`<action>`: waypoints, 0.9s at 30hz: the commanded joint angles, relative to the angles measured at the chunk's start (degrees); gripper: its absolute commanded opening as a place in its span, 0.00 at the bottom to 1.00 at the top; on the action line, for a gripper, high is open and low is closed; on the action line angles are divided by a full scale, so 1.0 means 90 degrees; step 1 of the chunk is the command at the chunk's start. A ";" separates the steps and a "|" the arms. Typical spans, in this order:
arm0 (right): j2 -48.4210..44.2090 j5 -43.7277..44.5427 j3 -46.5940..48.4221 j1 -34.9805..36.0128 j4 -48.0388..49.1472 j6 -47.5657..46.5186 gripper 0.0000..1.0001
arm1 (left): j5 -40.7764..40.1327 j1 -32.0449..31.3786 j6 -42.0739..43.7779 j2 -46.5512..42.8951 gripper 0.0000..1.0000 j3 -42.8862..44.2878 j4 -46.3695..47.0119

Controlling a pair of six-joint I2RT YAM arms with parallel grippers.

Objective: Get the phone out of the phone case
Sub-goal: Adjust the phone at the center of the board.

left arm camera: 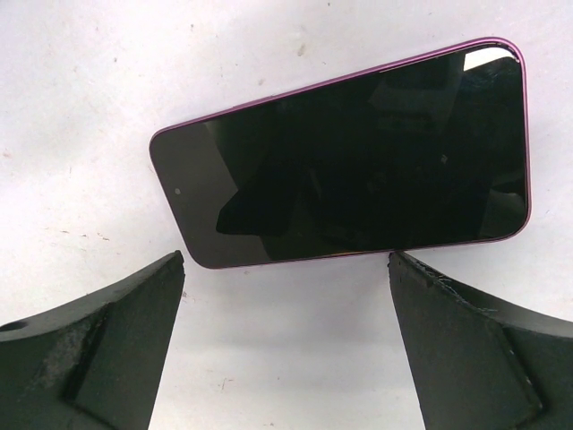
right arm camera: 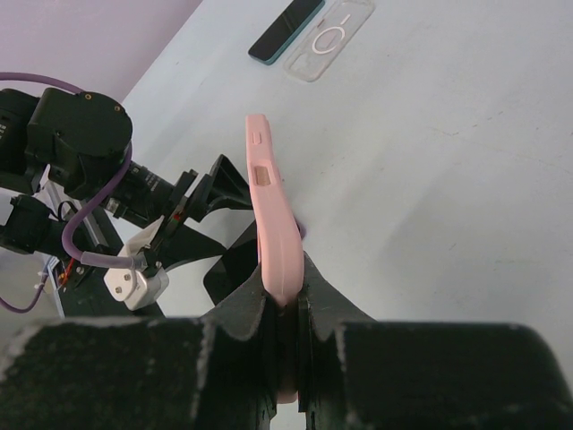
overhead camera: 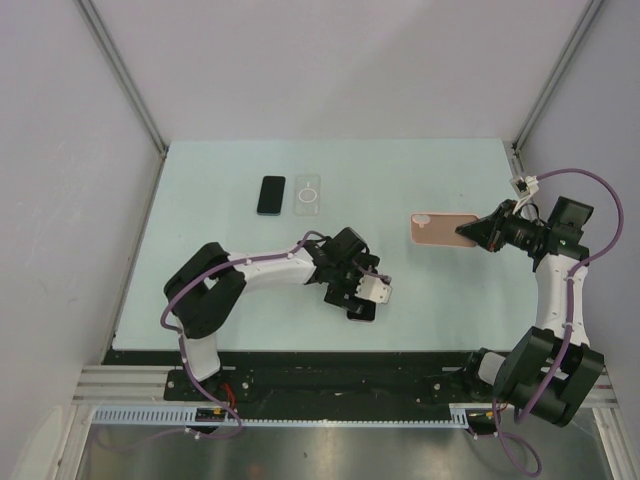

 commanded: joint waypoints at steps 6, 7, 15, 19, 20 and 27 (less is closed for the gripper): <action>-0.0142 -0.0186 0.0215 -0.0043 -0.0046 -0.0103 0.00 | 0.0107 -0.0154 -0.0220 0.0231 1.00 0.0238 0.0038; -0.0152 -0.0186 0.0215 -0.0033 -0.0046 -0.0093 0.00 | 0.0107 -0.0154 -0.0230 0.0251 1.00 0.0257 0.0038; -0.0152 -0.0177 0.0215 -0.0043 -0.0066 -0.0132 0.00 | 0.0117 -0.0233 -0.0288 0.0300 1.00 0.0316 0.0057; -0.0162 -0.0177 0.0215 -0.0033 -0.0065 -0.0142 0.00 | 0.0166 -0.0272 -0.0298 0.0310 1.00 0.0316 0.0057; -0.0162 -0.0177 0.0215 -0.0033 -0.0075 -0.0142 0.00 | 0.0156 -0.0281 -0.0298 0.0290 1.00 0.0326 0.0057; -0.0152 -0.0128 0.0215 -0.0043 -0.0134 -0.0278 0.00 | -0.0176 -0.0262 -0.0104 -0.0187 1.00 0.0199 0.0057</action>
